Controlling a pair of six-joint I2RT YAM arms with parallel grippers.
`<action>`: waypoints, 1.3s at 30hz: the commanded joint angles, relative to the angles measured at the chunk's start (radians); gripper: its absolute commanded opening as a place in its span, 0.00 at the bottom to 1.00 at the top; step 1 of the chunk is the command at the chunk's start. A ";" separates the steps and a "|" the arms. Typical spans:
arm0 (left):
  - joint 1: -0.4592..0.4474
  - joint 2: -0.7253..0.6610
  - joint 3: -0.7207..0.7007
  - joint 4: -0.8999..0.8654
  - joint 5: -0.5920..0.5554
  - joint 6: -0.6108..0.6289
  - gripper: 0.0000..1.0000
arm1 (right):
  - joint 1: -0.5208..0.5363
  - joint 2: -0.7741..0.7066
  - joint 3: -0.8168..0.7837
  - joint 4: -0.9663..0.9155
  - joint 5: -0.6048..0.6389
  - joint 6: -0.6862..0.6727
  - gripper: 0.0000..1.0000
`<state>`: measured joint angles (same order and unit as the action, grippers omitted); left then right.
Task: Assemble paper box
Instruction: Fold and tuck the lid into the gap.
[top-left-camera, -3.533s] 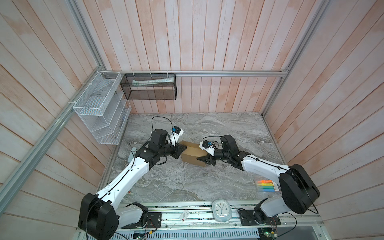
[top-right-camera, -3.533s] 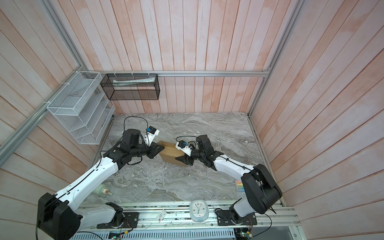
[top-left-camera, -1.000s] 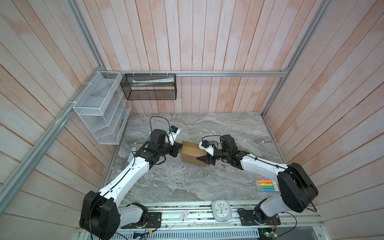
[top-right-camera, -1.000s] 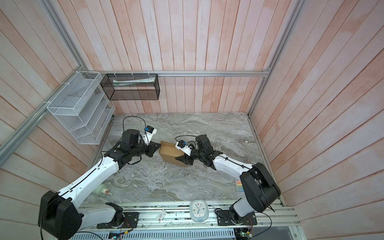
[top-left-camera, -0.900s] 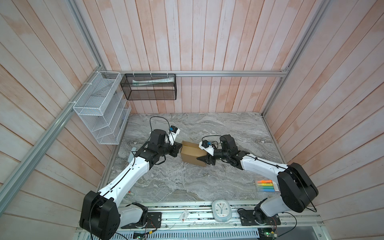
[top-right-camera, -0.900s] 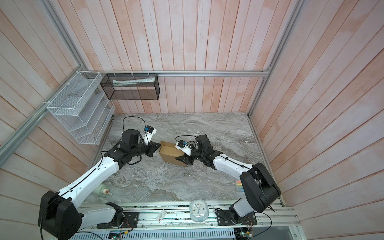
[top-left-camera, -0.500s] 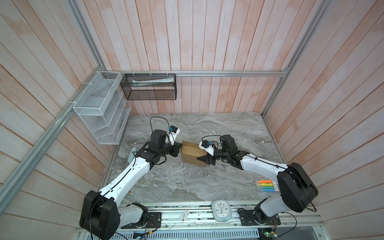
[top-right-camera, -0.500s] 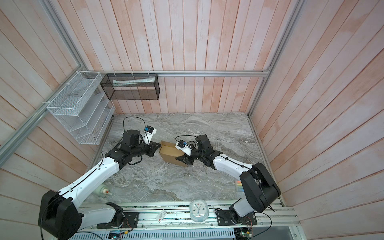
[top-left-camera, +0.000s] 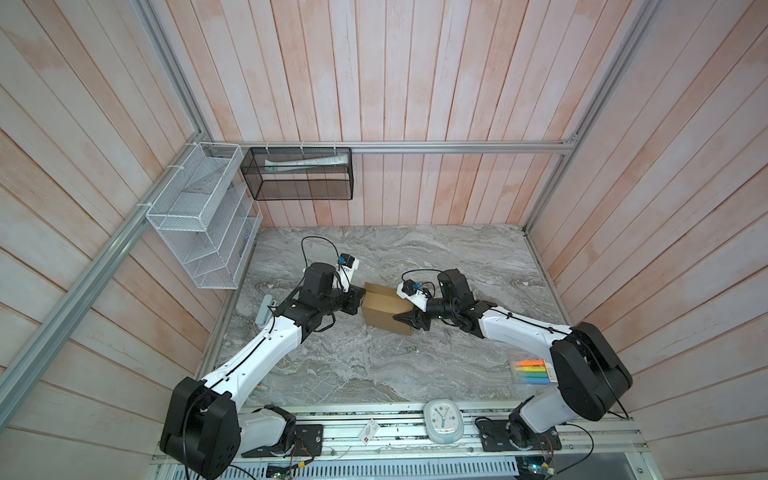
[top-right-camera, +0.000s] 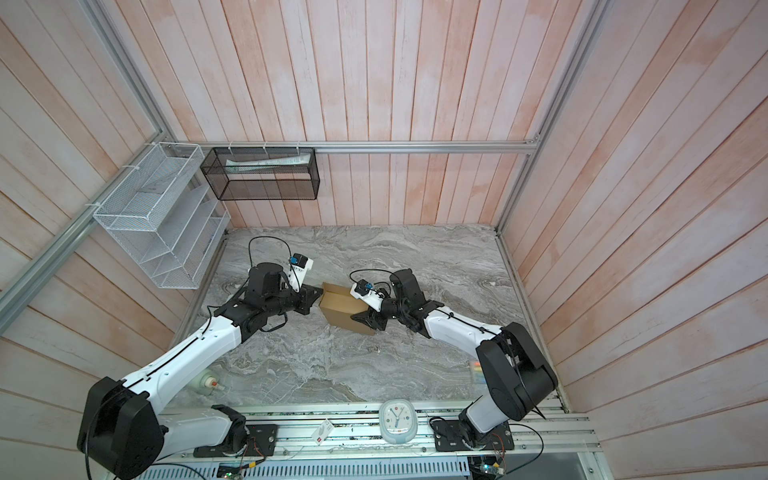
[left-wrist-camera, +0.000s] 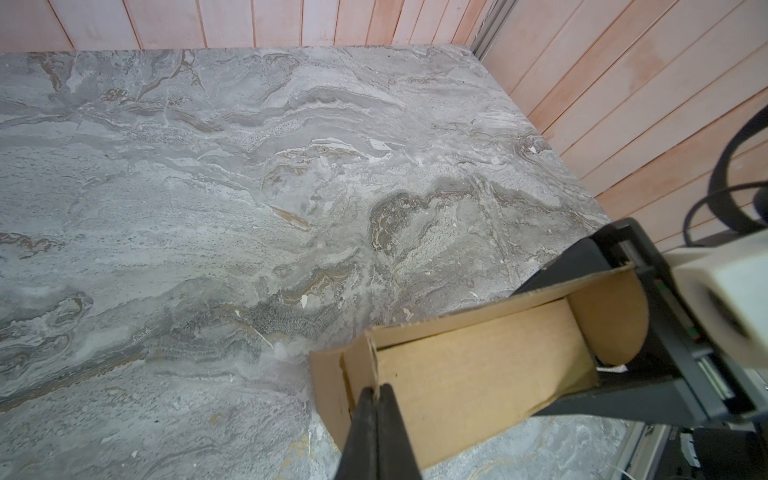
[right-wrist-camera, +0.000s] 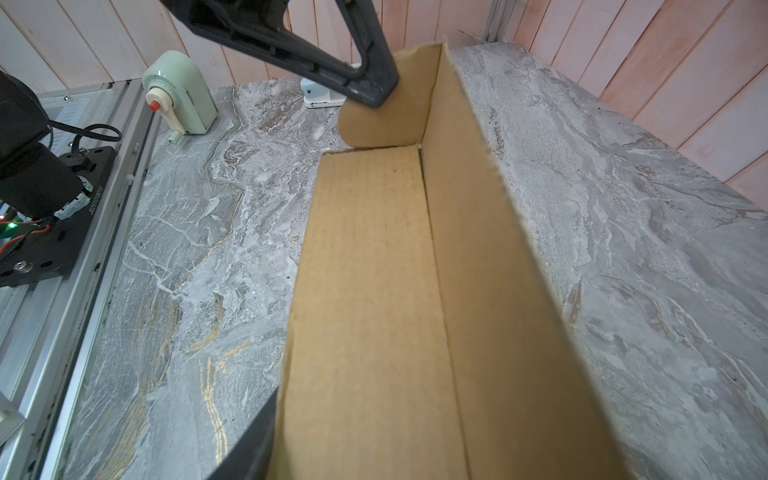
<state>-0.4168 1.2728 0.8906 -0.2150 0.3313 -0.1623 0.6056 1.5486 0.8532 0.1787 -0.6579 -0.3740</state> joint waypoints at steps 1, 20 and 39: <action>-0.017 0.014 -0.027 0.031 0.004 -0.008 0.00 | 0.005 0.020 0.039 0.021 -0.054 0.006 0.26; -0.031 -0.024 -0.130 0.107 -0.110 0.026 0.00 | -0.005 0.041 0.048 -0.007 -0.081 -0.005 0.26; -0.045 -0.059 -0.222 0.203 -0.168 0.021 0.00 | -0.011 0.054 0.063 -0.023 -0.098 -0.006 0.29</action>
<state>-0.4549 1.2110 0.7132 0.0460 0.1928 -0.1501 0.5911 1.5879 0.8875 0.1741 -0.6926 -0.3706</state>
